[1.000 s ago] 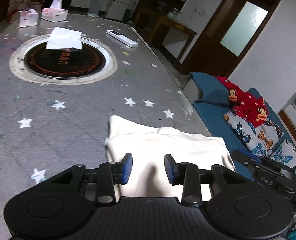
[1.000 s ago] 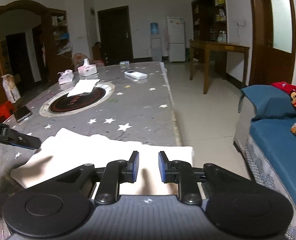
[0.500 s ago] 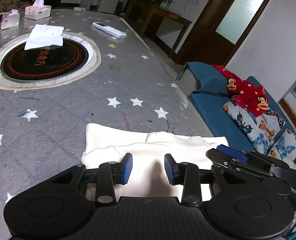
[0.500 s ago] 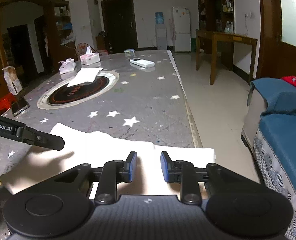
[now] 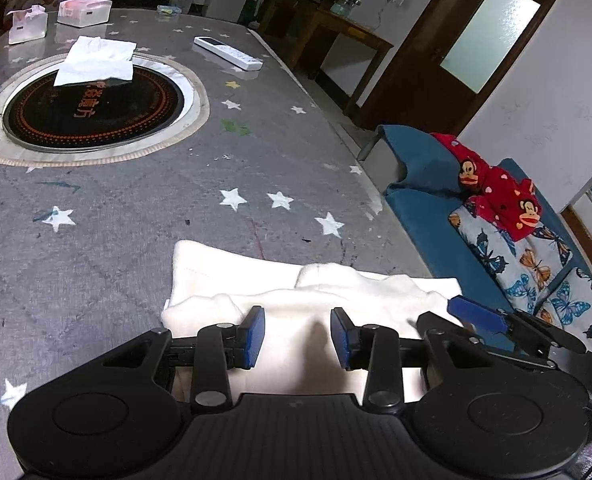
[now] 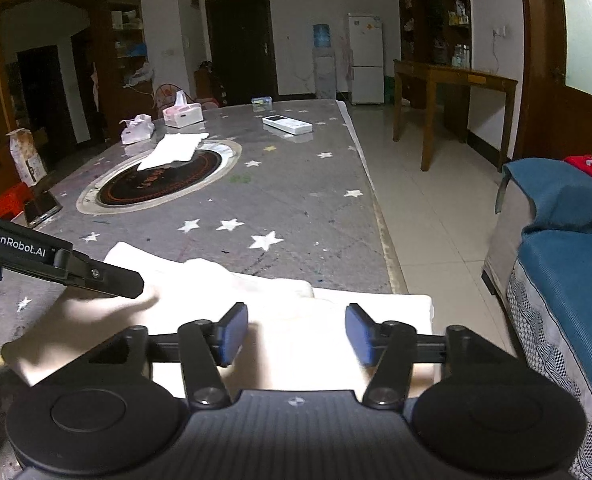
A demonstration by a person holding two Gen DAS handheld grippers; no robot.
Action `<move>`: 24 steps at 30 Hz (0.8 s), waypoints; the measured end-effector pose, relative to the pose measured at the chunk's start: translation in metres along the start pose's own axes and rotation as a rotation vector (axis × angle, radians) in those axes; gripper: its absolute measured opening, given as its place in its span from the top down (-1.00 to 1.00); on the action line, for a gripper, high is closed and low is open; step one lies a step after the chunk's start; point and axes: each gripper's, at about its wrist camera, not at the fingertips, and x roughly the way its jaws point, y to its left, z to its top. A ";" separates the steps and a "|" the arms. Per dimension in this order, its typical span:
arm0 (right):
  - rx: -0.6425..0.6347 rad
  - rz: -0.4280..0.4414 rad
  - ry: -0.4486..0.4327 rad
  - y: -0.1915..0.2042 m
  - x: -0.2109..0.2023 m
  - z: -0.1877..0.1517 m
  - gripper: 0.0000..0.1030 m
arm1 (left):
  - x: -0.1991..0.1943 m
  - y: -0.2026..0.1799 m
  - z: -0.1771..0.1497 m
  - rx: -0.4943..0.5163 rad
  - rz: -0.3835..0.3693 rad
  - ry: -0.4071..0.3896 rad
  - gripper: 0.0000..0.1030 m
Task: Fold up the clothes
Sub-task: 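Lower the folded edge onto the sweatshirt and open both grippers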
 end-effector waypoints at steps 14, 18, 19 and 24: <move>-0.027 0.011 -0.007 0.020 -0.026 -0.012 -0.55 | -0.031 -0.008 -0.029 0.043 0.001 -0.024 0.07; -0.036 0.011 -0.003 0.026 -0.034 -0.019 -0.62 | -0.036 -0.007 -0.040 0.043 0.000 -0.022 0.07; -0.036 0.011 -0.002 0.027 -0.035 -0.021 -0.63 | -0.037 -0.006 -0.042 0.043 0.000 -0.022 0.07; -0.030 0.018 -0.003 0.030 -0.045 -0.028 -0.72 | -0.045 -0.007 -0.050 0.056 0.005 -0.032 -0.01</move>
